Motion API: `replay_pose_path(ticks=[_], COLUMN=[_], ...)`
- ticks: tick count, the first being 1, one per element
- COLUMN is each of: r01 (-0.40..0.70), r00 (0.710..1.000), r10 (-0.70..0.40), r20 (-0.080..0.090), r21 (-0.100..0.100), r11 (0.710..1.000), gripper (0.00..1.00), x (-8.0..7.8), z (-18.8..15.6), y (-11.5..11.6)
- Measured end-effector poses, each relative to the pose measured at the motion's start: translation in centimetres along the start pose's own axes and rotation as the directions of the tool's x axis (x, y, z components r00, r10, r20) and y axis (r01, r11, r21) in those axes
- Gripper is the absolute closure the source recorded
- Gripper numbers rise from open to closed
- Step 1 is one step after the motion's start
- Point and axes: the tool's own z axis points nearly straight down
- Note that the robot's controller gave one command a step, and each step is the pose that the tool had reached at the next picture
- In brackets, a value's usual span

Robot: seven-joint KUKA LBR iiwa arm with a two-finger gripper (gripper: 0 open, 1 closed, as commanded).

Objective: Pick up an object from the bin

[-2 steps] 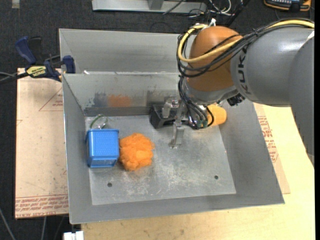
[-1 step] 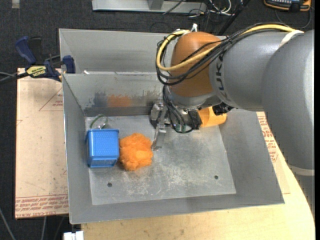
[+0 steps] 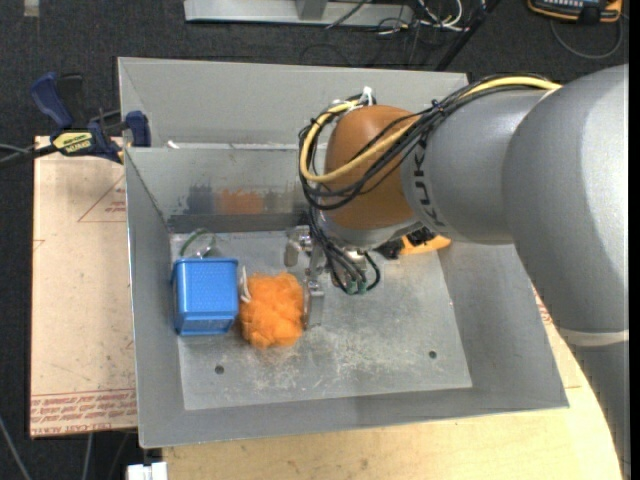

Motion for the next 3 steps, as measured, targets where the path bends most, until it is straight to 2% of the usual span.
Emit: replay_pose_path(ticks=[1, 2, 3], r01=[0.019, 0.126, 0.21], r00=[1.0, 0.992, 0.978], r10=[-0.019, -0.126, -0.209], r20=[-0.005, 0.001, -0.005], r21=[0.007, 0.002, 0.007], r11=[1.0, 0.992, 0.978], gripper=[0.0, 0.0, 1.0], x=[0.4, 2.4, 1.1], z=[1.8, 2.2, 2.7], y=[0.8, 3.0, 4.1])
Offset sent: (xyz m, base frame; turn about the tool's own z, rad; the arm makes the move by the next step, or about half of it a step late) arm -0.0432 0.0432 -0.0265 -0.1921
